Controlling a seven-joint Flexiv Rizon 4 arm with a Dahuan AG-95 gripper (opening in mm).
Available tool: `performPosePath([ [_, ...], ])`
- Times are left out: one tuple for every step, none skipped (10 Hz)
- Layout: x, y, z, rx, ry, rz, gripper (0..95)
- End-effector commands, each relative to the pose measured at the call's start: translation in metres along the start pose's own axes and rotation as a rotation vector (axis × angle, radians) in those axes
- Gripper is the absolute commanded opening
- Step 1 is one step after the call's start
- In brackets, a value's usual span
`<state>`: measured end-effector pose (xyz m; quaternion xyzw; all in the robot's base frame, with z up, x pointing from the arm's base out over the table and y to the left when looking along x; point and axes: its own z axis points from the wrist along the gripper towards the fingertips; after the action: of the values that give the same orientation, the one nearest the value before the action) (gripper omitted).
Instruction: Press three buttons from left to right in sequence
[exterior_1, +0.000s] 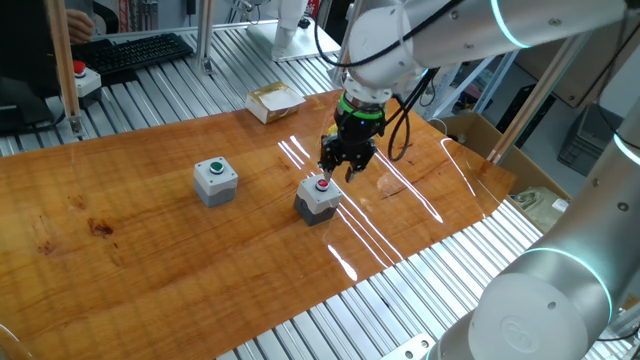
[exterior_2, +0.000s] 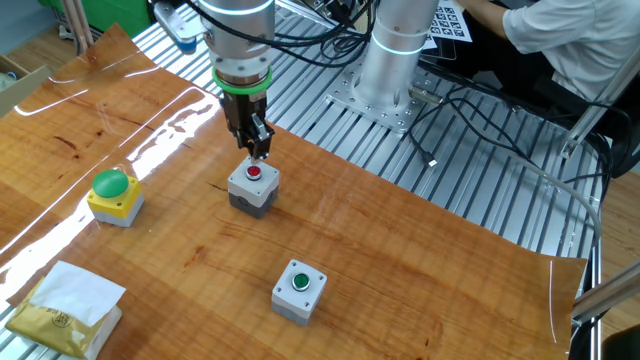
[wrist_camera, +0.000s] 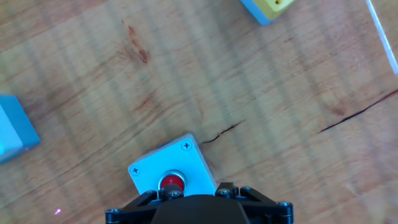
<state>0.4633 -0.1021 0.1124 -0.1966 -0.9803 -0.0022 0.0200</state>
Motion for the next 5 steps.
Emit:
performPosePath([
  [-0.005,0.004,-0.001,-0.001,0.000,-0.029,19.0],
  [-0.009,0.008,-0.002,-0.001,0.001,-0.040,0.0],
  [-0.013,0.012,-0.004,0.000,0.003,-0.034,0.0],
  [-0.021,0.018,-0.006,0.000,0.008,-0.023,0.0],
  [-0.025,0.022,-0.008,-0.003,0.010,-0.009,0.0],
])
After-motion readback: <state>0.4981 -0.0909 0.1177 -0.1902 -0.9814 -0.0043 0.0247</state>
